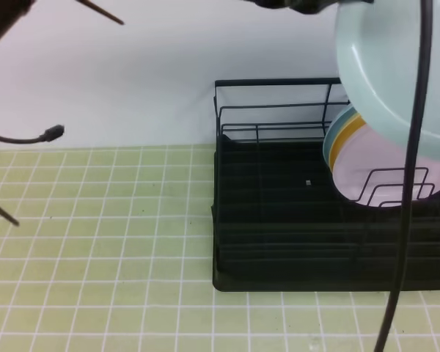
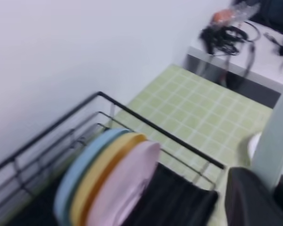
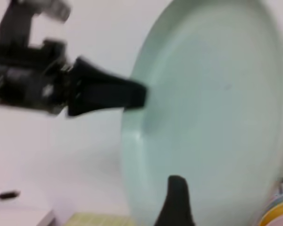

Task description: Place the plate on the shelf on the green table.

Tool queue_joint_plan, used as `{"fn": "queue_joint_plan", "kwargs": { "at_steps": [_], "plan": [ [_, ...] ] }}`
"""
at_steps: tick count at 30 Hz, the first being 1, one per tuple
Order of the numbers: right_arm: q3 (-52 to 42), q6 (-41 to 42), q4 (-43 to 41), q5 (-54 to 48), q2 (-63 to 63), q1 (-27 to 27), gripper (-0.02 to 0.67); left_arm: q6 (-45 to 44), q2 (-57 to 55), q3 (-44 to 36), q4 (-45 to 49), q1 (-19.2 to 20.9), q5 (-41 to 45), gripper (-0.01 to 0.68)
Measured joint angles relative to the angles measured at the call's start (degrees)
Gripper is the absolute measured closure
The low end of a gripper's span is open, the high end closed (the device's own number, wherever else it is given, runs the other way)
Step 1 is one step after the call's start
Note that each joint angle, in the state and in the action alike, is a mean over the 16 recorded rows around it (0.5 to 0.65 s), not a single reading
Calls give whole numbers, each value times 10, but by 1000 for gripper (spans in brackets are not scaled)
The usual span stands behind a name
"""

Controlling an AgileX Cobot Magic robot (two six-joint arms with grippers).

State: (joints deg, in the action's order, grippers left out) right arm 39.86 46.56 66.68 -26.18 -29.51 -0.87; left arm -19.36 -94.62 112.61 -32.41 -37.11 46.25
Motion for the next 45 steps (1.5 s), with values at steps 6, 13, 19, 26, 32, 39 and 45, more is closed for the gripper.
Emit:
{"fn": "queue_joint_plan", "kwargs": {
  "at_steps": [6, 13, 19, 26, 32, 39, 45],
  "plan": [
    [0, 22, 31, 38, -39, 0, 131, 1, 0, 0, -20, -8, -3, 668],
    [0, 103, 129, 36, -85, 0, 308, -3, -2, 0, -36, -8, -3, 668],
    [0, 208, 239, 8, -114, 0, 505, -9, -2, 0, -40, -8, 6, 668],
    [0, 319, 317, -11, -129, 0, 641, -21, -2, 0, -50, -8, 27, 607],
    [2, 406, 328, 18, -135, 0, 652, -29, 2, 0, -63, -8, 49, 463],
    [24, 502, 326, 73, -152, 1, 652, -22, 26, 0, -53, -7, 80, 302],
    [64, 543, 276, 94, -191, 4, 652, 8, 71, 0, 17, -7, 119, 342]
  ]
}}
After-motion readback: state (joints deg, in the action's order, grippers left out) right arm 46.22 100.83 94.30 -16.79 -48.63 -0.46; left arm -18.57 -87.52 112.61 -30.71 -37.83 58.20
